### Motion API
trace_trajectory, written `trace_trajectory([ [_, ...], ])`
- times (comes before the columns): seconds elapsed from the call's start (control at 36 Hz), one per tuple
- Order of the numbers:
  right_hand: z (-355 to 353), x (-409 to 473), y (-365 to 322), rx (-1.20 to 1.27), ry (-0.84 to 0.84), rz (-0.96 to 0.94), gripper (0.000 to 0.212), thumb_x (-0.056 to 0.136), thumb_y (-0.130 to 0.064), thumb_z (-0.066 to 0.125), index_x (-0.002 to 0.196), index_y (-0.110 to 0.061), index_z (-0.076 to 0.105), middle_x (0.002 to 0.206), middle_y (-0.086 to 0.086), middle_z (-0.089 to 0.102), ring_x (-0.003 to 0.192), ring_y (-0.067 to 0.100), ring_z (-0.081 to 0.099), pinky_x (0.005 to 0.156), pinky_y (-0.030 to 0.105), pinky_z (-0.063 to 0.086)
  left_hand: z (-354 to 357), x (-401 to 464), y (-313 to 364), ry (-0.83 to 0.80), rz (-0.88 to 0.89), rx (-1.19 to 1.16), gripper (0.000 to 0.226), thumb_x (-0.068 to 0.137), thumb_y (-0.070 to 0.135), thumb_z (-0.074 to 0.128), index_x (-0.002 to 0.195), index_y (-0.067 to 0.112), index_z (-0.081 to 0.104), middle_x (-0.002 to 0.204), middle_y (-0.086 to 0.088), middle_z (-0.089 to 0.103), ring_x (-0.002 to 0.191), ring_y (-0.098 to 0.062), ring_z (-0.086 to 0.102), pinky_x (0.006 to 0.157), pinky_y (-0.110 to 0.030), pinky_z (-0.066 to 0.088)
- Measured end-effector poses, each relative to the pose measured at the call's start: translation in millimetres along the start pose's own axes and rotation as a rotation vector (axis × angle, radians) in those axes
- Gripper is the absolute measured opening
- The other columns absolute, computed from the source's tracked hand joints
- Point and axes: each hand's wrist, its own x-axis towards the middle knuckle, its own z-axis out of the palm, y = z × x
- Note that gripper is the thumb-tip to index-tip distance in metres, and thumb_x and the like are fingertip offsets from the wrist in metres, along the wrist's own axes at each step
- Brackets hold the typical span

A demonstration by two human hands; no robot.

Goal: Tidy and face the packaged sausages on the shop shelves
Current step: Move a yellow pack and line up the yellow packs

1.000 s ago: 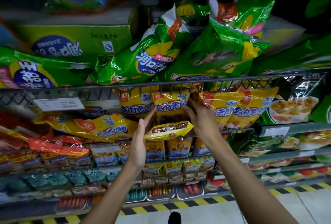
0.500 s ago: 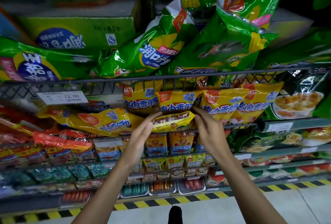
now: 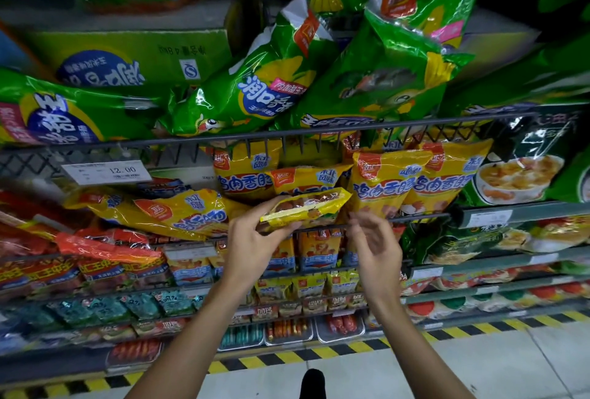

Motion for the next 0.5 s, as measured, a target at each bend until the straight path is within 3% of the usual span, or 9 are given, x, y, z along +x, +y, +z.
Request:
trace_trajectory([
  [0.08, -2, -12, 11, -0.014, -0.146, 0.137, 0.014, 0.099, -0.014, 0.064, 0.111, -0.020, 0.069, 0.099, -0.012, 0.075, 0.093, 0.012, 0.072, 0.086, 0.033, 0.060, 1, -6, 3, 0.058, -0.003, -0.040, 0.050, 0.074, 0.040, 0.083, 0.121, 0.042, 0.066, 0.119, 0.019, 0.072, 0.117, 0.004, 0.064, 0.101, -0.026, 0.054],
  [0.17, 2, -20, 18, 0.003, -0.429, 0.305, 0.029, 0.098, -0.022, 0.067, 0.127, -0.018, 0.065, 0.115, -0.008, 0.075, 0.108, 0.010, 0.071, 0.099, 0.036, 0.057, -1, -11, 4, 0.087, 0.012, -0.058, 0.047, 0.076, 0.038, 0.084, 0.119, 0.048, 0.069, 0.120, 0.015, 0.074, 0.120, -0.005, 0.066, 0.103, -0.040, 0.055],
  [0.25, 9, -23, 18, 0.087, -0.512, 0.384, 0.039, 0.098, -0.021, 0.068, 0.136, -0.018, 0.059, 0.126, -0.005, 0.072, 0.120, 0.011, 0.066, 0.103, 0.032, 0.053, -7, -15, 16, 0.111, 0.023, -0.109, 0.047, 0.077, 0.028, 0.084, 0.117, 0.051, 0.071, 0.118, 0.017, 0.075, 0.119, -0.007, 0.067, 0.101, -0.036, 0.056],
  [0.33, 14, -18, 12, 0.264, -0.562, 0.509, 0.048, 0.098, -0.022, 0.068, 0.143, -0.017, 0.052, 0.136, -0.001, 0.067, 0.128, 0.018, 0.063, 0.104, 0.034, 0.052, -14, -16, 30, 0.137, 0.026, -0.215, 0.040, 0.076, 0.020, 0.080, 0.113, 0.032, 0.073, 0.103, 0.020, 0.077, 0.102, -0.002, 0.073, 0.087, -0.020, 0.058],
  [0.39, 18, -15, 8, 0.410, -0.587, 0.606, 0.060, 0.095, -0.028, 0.074, 0.147, -0.015, 0.048, 0.144, 0.003, 0.061, 0.132, 0.023, 0.060, 0.106, 0.037, 0.051, -16, -18, 33, 0.142, 0.022, -0.273, 0.037, 0.076, 0.012, 0.077, 0.108, 0.029, 0.072, 0.095, 0.023, 0.077, 0.094, 0.002, 0.073, 0.079, -0.014, 0.056],
  [0.5, 23, -15, 1, 0.770, -0.557, 0.739, 0.058, 0.096, -0.024, 0.068, 0.145, 0.000, 0.047, 0.145, 0.019, 0.058, 0.134, 0.033, 0.057, 0.112, 0.046, 0.047, -15, -26, 25, 0.162, -0.024, -0.320, 0.040, 0.075, 0.009, 0.078, 0.110, 0.027, 0.075, 0.102, 0.013, 0.079, 0.098, -0.007, 0.074, 0.080, -0.019, 0.058],
])
